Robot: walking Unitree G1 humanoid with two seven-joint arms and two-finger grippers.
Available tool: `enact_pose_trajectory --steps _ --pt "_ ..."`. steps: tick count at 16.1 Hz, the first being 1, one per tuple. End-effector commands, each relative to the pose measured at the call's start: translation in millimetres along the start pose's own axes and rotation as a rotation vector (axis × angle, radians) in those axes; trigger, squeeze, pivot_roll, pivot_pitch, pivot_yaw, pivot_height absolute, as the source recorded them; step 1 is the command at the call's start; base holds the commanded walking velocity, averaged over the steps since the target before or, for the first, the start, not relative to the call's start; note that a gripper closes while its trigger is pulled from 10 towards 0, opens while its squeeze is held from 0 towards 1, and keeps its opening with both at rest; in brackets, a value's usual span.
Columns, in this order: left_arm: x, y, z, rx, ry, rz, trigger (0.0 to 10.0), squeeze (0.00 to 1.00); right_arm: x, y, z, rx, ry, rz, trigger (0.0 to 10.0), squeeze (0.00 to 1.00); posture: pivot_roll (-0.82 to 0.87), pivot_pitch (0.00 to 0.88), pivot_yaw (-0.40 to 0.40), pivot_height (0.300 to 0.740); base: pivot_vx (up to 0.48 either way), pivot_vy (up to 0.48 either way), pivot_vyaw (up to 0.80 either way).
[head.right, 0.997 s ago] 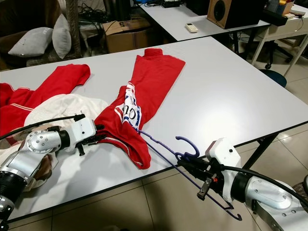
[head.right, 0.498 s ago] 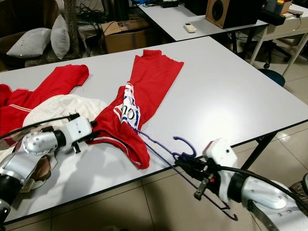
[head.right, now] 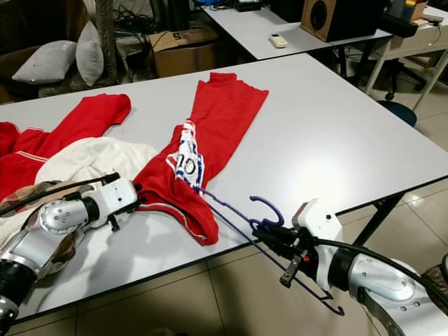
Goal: Hang hanger
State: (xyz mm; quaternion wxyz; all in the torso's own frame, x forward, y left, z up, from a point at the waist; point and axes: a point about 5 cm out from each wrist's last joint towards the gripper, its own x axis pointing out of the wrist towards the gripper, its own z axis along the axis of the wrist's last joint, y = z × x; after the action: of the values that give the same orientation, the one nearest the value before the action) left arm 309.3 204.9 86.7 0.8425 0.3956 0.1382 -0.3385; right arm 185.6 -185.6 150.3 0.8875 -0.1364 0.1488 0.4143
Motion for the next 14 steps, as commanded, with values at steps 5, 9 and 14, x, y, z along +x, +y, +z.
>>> enact_pose_trajectory --steps 5,9,14 --pt "-2.7 4.6 3.3 -0.049 -0.028 0.072 0.0 0.0 3.6 1.2 1.7 -0.011 -0.02 0.019 10.0 0.0 -0.03 0.0 0.086 0.74 0.0 0.0 0.0" --pt "-1.0 5.3 6.1 -0.059 -0.036 0.091 0.0 0.0 3.8 3.1 2.4 -0.01 -0.022 0.023 10.0 0.0 -0.04 0.0 0.087 0.74 0.0 0.0 0.0" --pt "-0.4 8.7 14.9 -0.084 -0.072 0.095 0.0 0.0 0.2 7.8 7.8 0.019 -0.066 0.036 10.0 0.0 -0.04 0.0 0.087 0.74 0.0 0.0 0.0"
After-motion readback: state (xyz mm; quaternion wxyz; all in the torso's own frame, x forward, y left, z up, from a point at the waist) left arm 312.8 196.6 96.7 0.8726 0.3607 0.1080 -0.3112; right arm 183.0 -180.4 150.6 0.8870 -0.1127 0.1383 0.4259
